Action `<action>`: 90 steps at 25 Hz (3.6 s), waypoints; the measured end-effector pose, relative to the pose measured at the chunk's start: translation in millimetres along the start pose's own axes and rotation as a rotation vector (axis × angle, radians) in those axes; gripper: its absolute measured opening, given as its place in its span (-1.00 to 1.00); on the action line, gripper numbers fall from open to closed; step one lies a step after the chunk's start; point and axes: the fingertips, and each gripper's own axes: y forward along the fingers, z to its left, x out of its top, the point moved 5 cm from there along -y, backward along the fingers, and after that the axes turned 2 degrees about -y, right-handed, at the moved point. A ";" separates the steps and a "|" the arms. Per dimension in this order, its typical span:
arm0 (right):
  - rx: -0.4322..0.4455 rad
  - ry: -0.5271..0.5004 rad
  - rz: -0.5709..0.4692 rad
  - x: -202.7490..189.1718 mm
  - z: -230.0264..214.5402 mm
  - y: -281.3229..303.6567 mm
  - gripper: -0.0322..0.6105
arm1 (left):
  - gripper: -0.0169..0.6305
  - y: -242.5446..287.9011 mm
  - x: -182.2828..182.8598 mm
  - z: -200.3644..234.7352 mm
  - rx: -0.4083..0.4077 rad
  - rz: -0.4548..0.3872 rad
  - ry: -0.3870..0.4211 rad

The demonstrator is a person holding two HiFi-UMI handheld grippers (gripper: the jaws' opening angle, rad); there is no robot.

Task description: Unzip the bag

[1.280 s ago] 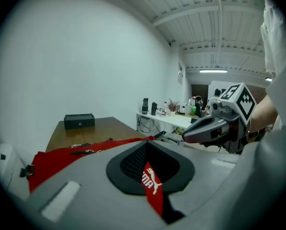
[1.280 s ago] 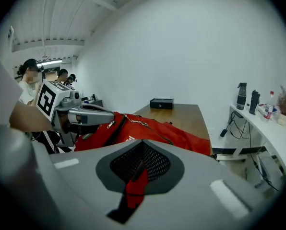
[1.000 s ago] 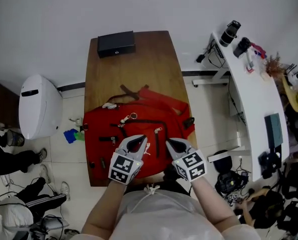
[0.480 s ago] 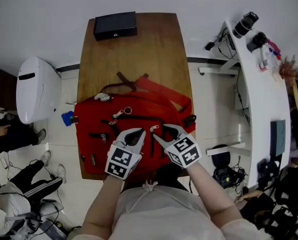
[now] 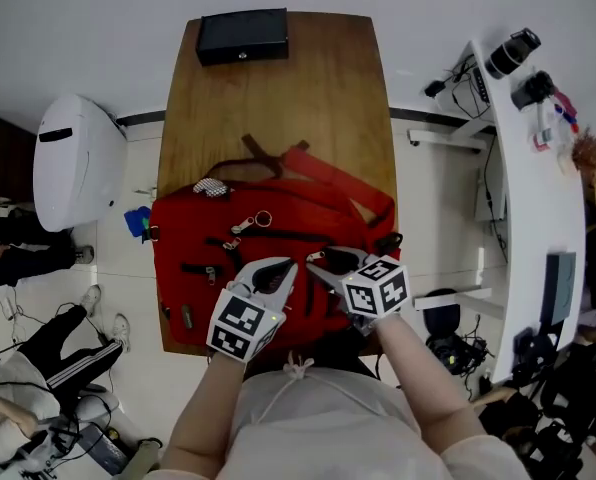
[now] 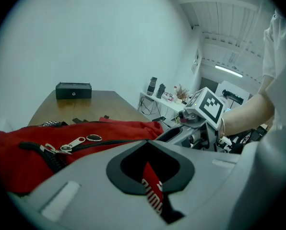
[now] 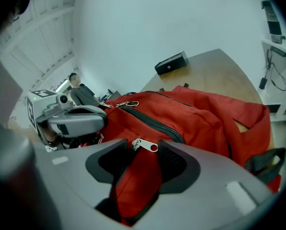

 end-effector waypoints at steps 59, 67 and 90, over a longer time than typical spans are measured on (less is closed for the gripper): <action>-0.181 -0.196 0.215 -83.8 82.4 -38.0 -0.87 | -0.93 33.6 -28.5 -16.5 -0.029 0.212 0.139; -0.187 -0.177 0.255 -114.6 91.4 -27.3 -0.87 | -0.93 33.5 -31.6 -15.7 -0.049 0.205 0.161; -0.410 -0.231 -0.348 -55.2 143.5 -107.9 -0.88 | -0.93 -105.5 8.9 -53.5 -0.010 -0.252 0.192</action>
